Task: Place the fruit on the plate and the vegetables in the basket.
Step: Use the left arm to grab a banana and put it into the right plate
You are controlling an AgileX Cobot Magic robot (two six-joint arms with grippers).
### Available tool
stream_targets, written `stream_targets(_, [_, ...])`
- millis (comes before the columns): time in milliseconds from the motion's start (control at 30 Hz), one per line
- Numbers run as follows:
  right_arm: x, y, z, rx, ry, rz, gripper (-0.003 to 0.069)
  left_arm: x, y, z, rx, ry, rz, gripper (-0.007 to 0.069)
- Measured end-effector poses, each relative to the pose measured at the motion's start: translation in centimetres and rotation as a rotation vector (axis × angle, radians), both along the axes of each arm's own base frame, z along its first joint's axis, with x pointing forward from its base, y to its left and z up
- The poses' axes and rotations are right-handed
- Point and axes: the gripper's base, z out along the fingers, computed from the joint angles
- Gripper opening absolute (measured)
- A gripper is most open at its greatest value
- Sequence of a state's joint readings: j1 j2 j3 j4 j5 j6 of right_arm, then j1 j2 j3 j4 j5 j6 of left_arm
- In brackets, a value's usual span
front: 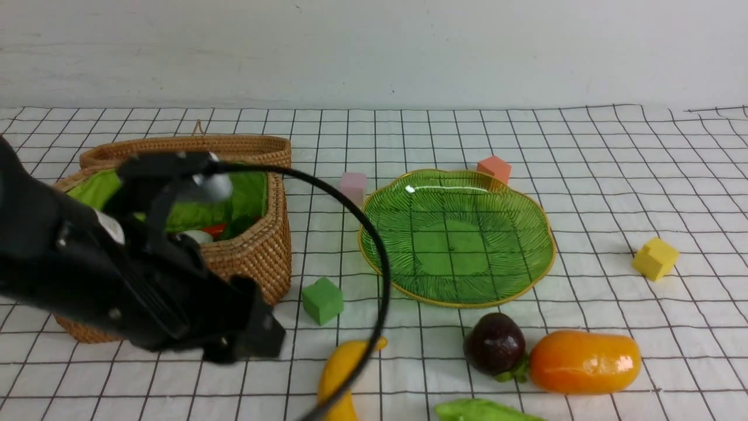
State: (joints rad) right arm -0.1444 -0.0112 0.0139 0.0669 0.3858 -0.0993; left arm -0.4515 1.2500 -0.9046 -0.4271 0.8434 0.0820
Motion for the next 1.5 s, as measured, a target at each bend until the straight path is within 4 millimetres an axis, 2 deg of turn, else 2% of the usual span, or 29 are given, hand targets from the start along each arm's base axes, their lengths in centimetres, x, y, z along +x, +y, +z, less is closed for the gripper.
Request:
stream_targets(100, [0.0, 0.0, 0.0, 0.000, 0.000, 0.000, 0.0242, -1.1, -2.8, -1.6, 0.013, 0.069, -0.053, 0.0461])
stream_targets(133, [0.0, 0.0, 0.0, 0.000, 0.000, 0.000, 0.0242, -1.1, -3.0, -1.7, 0.017, 0.075, -0.044, 0.0464])
stream_targets(167, [0.0, 0.0, 0.0, 0.000, 0.000, 0.000, 0.0242, -0.8, -4.4, -3.0, 0.044, 0.107, -0.003, 0.0486])
stream_targets(233, [0.0, 0.0, 0.0, 0.000, 0.000, 0.000, 0.0242, -0.1, -5.4, -4.6, 0.094, 0.150, 0.070, 0.0520])
stream_targets(267, [0.0, 0.0, 0.0, 0.000, 0.000, 0.000, 0.0242, 0.0, -5.6, -4.8, 0.093, 0.160, 0.083, 0.0520])
stream_targets(400, [0.0, 0.0, 0.0, 0.000, 0.000, 0.000, 0.0242, 3.0, -7.1, -8.9, 0.212, 0.219, 0.238, 0.0582])
stream_targets(433, [0.0, 0.0, 0.0, 0.000, 0.000, 0.000, 0.0242, 3.4, -7.3, -9.3, 0.223, 0.213, 0.242, 0.0583])
stream_targets(500, [0.0, 0.0, 0.0, 0.000, 0.000, 0.000, 0.0242, 4.6, -7.9, -11.1, 0.268, 0.212, 0.245, 0.0572])
stream_targets(600, [0.0, 0.0, 0.0, 0.000, 0.000, 0.000, 0.0242, 5.2, -8.3, -12.0, 0.290, 0.218, 0.242, 0.0536])
stream_targets(633, [0.0, 0.0, 0.0, 0.000, 0.000, 0.000, 0.0242, 5.4, -8.5, -12.1, 0.301, 0.224, 0.238, 0.0478])
stream_targets(700, [0.0, 0.0, 0.0, 0.000, 0.000, 0.000, 0.0242, 5.5, -8.6, -11.9, 0.302, 0.222, 0.233, 0.0421])
stream_targets(733, [0.0, 0.0, 0.0, 0.000, 0.000, 0.000, 0.0242, 5.7, -8.7, -11.5, 0.303, 0.219, 0.226, 0.0336])
stream_targets(767, [0.0, 0.0, 0.0, 0.000, 0.000, 0.000, 0.0242, 5.8, -8.8, -11.0, 0.304, 0.217, 0.221, 0.0294])
stream_targets(867, [0.0, 0.0, 0.0, 0.000, 0.000, 0.000, 0.0242, 6.4, -9.3, -8.2, 0.290, 0.191, 0.196, 0.0302])
stream_targets(900, [0.0, 0.0, 0.0, 0.000, 0.000, 0.000, 0.0242, 6.4, -9.3, -7.9, 0.292, 0.191, 0.194, 0.0302])
stream_targets(933, [0.0, 0.0, 0.0, 0.000, 0.000, 0.000, 0.0242, 6.9, -9.8, -5.6, 0.255, 0.148, 0.182, 0.0302])
stream_targets(967, [0.0, 0.0, 0.0, 0.000, 0.000, 0.000, 0.0242, 7.0, -9.8, -5.4, 0.252, 0.144, 0.182, 0.0302])
stream_targets(1000, [0.0, 0.0, 0.0, 0.000, 0.000, 0.000, 0.0242, 7.7, -10.4, -3.0, 0.203, 0.089, 0.178, 0.0302])
stream_targets(1067, [0.0, 0.0, 0.0, 0.000, 0.000, 0.000, 0.0242, 8.5, -10.9, -1.3, 0.162, 0.043, 0.182, 0.0302])
stream_targets(1100, [0.0, 0.0, 0.0, 0.000, 0.000, 0.000, 0.0242, 9.7, -11.3, 0.3, 0.118, 0.000, 0.197, 0.0302])
stream_targets(1167, [0.0, 0.0, 0.0, 0.000, 0.000, 0.000, 0.0242, 12.0, -11.9, 2.1, 0.061, -0.049, 0.234, 0.0302])
stream_targets(1200, [0.0, 0.0, 0.0, 0.000, 0.000, 0.000, 0.0242, 13.2, -11.9, 2.3, 0.045, -0.060, 0.259, 0.0302])
stream_targets(1300, [0.0, 0.0, 0.0, 0.000, 0.000, 0.000, 0.0242, 18.1, -12.4, 1.4, 0.012, -0.077, 0.336, 0.0302])
stream_targets(1333, [0.0, 0.0, 0.0, 0.000, 0.000, 0.000, 0.0242, 18.6, -12.5, 0.8, 0.018, -0.069, 0.344, 0.0302])
stream_targets(1433, [0.0, 0.0, 0.0, 0.000, 0.000, 0.000, 0.0242, 22.3, -13.1, -1.6, 0.030, -0.067, 0.374, 0.0302])
stream_targets(1500, [0.0, 0.0, 0.0, 0.000, 0.000, 0.000, 0.0242, 23.4, -13.7, -3.1, 0.056, -0.053, 0.373, 0.0302])
